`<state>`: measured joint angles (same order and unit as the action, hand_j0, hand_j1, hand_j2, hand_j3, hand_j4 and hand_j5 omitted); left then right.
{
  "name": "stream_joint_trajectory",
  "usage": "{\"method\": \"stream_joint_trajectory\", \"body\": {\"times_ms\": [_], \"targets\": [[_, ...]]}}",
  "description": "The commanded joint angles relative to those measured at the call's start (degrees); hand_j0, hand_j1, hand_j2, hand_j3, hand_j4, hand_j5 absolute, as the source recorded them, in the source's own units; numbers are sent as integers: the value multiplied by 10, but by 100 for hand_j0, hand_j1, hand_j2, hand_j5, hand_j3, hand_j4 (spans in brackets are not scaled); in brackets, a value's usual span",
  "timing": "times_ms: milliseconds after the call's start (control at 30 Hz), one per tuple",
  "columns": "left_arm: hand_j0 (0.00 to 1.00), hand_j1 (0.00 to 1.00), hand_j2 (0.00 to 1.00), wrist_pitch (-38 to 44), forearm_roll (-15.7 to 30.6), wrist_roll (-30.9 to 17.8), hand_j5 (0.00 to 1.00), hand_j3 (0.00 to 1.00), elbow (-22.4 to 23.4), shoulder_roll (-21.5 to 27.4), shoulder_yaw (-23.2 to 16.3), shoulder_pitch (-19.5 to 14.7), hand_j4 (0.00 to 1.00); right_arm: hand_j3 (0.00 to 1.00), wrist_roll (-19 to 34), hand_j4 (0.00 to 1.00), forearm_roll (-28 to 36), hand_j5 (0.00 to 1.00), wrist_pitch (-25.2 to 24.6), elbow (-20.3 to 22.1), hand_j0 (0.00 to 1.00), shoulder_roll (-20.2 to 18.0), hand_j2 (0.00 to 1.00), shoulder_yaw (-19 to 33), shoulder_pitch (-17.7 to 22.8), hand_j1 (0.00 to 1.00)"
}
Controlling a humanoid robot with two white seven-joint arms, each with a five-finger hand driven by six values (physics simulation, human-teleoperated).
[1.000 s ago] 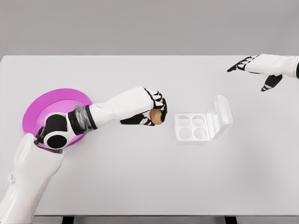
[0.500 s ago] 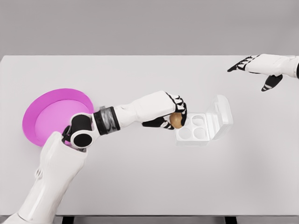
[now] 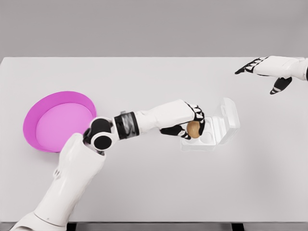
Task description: Pack egg into the box and close the box lid
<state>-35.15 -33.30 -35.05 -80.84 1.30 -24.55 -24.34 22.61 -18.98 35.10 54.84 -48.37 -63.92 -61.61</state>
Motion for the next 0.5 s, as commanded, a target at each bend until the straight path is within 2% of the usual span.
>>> {"method": "stream_joint_trajectory", "body": {"times_ms": [0, 467], "targets": [[33, 33, 33, 2, 2, 1, 33, 33, 13, -4, -2, -2, 33, 100, 0, 100, 3, 100, -1, 0, 100, -1, 100, 1, 0, 100], [34, 34, 34, 2, 2, 1, 34, 34, 67, -13, -3, -23, 34, 100, 0, 100, 1, 100, -1, 0, 100, 3, 100, 1, 0, 100]]}}
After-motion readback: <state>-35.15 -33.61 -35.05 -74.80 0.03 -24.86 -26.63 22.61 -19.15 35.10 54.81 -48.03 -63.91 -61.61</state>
